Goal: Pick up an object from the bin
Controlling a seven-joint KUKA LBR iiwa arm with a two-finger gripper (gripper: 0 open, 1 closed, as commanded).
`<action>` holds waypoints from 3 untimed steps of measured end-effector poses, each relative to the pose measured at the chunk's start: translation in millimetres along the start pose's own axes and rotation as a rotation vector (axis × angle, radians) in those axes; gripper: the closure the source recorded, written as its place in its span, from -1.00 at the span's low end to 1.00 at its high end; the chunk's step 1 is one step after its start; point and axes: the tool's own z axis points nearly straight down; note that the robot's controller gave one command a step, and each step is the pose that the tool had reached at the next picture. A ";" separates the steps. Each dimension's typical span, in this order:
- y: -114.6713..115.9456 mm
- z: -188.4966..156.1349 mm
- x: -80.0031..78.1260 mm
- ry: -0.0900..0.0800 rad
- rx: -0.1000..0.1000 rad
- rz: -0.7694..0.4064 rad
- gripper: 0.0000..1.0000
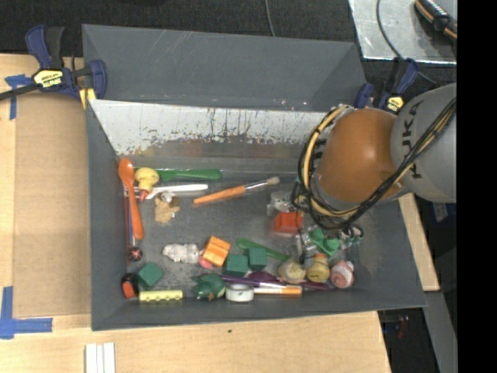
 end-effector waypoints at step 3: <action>-52.4 -27.5 5.7 -0.003 0.004 0.150 1.00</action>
Offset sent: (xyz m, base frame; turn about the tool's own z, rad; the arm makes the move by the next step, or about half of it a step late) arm 0.0000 0.0000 0.0000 0.0000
